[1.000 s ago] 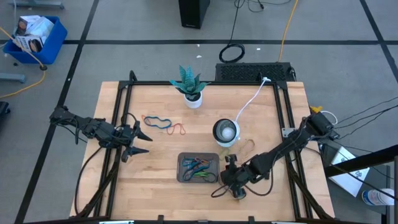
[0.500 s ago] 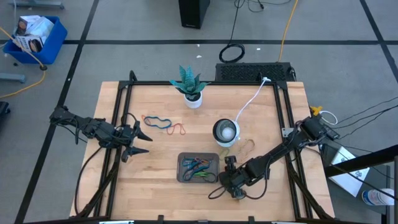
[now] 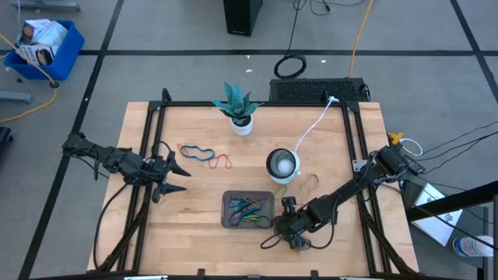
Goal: Pick and place rubber bands into bin
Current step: Put the left black rubber band into the gray bin
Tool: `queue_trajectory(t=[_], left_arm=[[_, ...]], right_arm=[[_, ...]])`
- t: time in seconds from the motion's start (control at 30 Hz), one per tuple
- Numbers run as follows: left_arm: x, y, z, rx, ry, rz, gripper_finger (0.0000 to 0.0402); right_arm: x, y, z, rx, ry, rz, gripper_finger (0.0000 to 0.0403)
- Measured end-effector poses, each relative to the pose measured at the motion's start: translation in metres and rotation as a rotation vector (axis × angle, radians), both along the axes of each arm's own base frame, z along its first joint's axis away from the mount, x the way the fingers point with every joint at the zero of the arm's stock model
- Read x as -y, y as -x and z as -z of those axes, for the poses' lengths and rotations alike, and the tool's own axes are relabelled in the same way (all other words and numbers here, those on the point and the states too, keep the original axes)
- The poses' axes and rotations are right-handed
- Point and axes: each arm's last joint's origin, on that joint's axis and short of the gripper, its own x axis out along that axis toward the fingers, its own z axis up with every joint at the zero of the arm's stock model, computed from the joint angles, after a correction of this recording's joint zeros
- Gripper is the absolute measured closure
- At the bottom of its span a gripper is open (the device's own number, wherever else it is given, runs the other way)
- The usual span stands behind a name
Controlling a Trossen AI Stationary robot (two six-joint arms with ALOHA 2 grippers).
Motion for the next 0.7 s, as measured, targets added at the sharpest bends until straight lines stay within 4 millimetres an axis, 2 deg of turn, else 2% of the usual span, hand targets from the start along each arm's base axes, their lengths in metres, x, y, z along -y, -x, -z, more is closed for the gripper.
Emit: queue_trajectory(t=[0.13,0.27,0.43,0.7], left_arm=[[0.0,0.0,0.0,0.0,0.0,0.0,0.0144],[0.0,0.0,0.0,0.0,-0.001,0.0,0.0144],[0.0,0.0,0.0,0.0,-0.002,0.0,0.0144],[0.0,0.0,0.0,0.001,-0.008,0.002,0.0144]], right_arm=[[0.0,0.0,-0.001,0.001,-0.01,0.022,0.0398],[0.003,0.004,-0.014,0.017,-0.015,0.013,0.04],[0.012,0.014,-0.056,0.1,-0.069,0.038,0.0401],[0.041,0.036,-0.137,0.438,-0.103,0.183,0.0402]])
